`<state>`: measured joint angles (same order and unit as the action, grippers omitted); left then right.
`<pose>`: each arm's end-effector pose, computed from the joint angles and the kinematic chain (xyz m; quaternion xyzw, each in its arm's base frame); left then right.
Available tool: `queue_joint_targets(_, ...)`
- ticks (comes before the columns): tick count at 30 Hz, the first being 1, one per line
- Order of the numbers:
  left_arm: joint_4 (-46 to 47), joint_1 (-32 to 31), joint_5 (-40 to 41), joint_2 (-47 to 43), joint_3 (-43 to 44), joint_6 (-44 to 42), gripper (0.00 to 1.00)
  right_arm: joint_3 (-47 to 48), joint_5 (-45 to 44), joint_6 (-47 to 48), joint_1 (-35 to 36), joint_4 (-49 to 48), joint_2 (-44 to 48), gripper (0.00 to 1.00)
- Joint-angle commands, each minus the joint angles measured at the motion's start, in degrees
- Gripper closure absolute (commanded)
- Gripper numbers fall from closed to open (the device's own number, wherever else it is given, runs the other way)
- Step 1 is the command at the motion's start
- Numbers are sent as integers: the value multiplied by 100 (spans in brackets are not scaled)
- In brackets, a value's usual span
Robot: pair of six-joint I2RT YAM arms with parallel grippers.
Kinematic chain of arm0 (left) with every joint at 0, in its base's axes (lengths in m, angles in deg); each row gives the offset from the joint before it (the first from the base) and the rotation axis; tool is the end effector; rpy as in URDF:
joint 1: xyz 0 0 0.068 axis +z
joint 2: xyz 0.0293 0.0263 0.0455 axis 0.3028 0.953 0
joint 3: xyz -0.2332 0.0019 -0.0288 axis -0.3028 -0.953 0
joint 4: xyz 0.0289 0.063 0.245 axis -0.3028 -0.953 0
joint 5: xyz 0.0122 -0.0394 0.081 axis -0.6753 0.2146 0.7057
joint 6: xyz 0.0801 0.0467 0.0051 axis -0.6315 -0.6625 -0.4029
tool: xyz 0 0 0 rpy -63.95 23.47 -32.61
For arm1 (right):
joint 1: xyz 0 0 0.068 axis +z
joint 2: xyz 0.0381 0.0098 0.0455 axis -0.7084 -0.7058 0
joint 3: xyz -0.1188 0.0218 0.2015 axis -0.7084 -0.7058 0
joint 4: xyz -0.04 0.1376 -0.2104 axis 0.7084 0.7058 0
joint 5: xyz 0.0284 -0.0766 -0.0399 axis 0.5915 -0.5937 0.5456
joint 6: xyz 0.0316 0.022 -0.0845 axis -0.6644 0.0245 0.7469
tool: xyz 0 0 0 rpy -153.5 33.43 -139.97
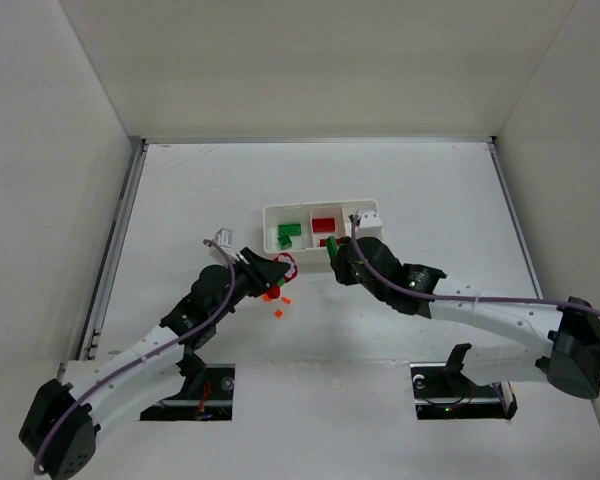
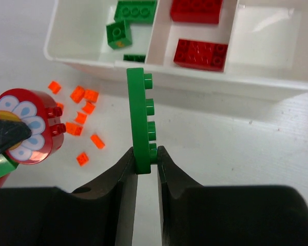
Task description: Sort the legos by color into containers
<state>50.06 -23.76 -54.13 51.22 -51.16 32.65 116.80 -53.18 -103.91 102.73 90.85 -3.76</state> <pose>0.1901 -0.1651 0.1886 -0.1108 0.7419 -0.4964 0.4369 0.1915 0.2330 0.2029 -0.0661 0.8667 0.1878 0.4573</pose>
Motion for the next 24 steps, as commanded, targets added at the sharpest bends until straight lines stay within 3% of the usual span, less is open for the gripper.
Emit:
queue_joint_targets(1,-435,459,-182,-499,119,-157,82,578,134,371,-107,-510,-400,80)
queue_joint_targets(9,-1358,1672,-463,-1002,497,-237,82,1615,372,617,-265,-1012,-1789,79)
queue_joint_targets(18,-1201,1911,-754,-993,418,-201,82,2196,372,670,-450,-1047,-2519,79)
queue_joint_targets(20,-1122,1885,-763,-949,427,-184,82,2257,372,662,-467,-1082,-2607,73)
queue_joint_targets(24,-929,1814,-763,-783,497,-131,82,2302,345,635,-459,-1170,-2652,43)
